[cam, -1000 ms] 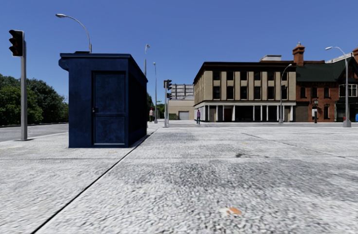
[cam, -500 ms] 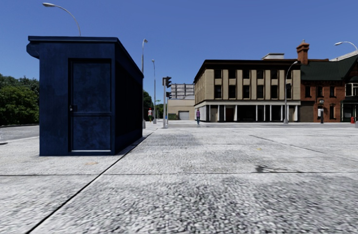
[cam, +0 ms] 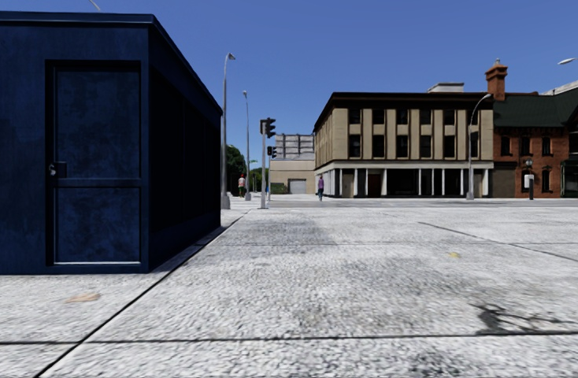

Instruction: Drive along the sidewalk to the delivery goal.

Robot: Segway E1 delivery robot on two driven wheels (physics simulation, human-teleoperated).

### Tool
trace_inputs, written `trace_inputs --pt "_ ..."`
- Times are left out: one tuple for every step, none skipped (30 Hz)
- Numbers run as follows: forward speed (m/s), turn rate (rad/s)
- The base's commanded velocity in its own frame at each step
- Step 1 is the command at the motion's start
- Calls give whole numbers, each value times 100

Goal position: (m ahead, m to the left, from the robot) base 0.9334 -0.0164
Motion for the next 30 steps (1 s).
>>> trace_inputs --pt "200 0" --pt "200 0" --pt "200 0" --pt "200 0" --pt "200 0" --pt "200 0" --pt "200 0" --pt "195 0" --pt "195 0" --pt "3 0" --pt "0 0" --pt "0 0" --pt "0 0" --pt "0 0" --pt "0 0" --pt "0 0" --pt "0 0" --pt "0 0" --pt "0 0" --pt "0 0" --pt "0 0" --pt "0 0" --pt "0 0" --pt "0 0" --pt "0 0" --pt "0 0" --pt "0 0" --pt "0 0" --pt "0 0" --pt "0 0"
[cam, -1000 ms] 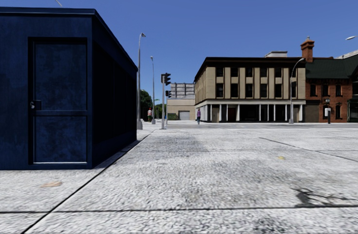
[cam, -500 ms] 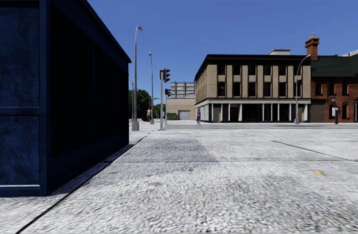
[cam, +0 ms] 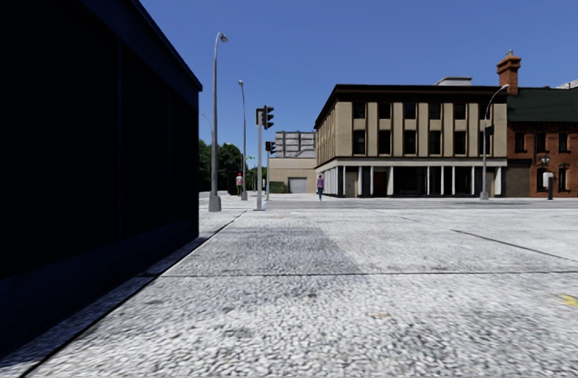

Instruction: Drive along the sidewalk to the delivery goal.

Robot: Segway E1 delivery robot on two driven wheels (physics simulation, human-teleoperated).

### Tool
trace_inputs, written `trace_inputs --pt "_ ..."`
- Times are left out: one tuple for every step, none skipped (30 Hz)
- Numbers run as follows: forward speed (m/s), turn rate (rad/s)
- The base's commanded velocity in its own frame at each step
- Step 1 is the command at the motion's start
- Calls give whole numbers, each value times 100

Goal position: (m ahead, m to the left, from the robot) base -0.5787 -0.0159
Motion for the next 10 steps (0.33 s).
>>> trace_inputs --pt "0 0" --pt "0 0" --pt "0 0" --pt "0 0" --pt "0 0" --pt "0 0" --pt "0 0" --pt "0 0" --pt "0 0" --pt "0 0"
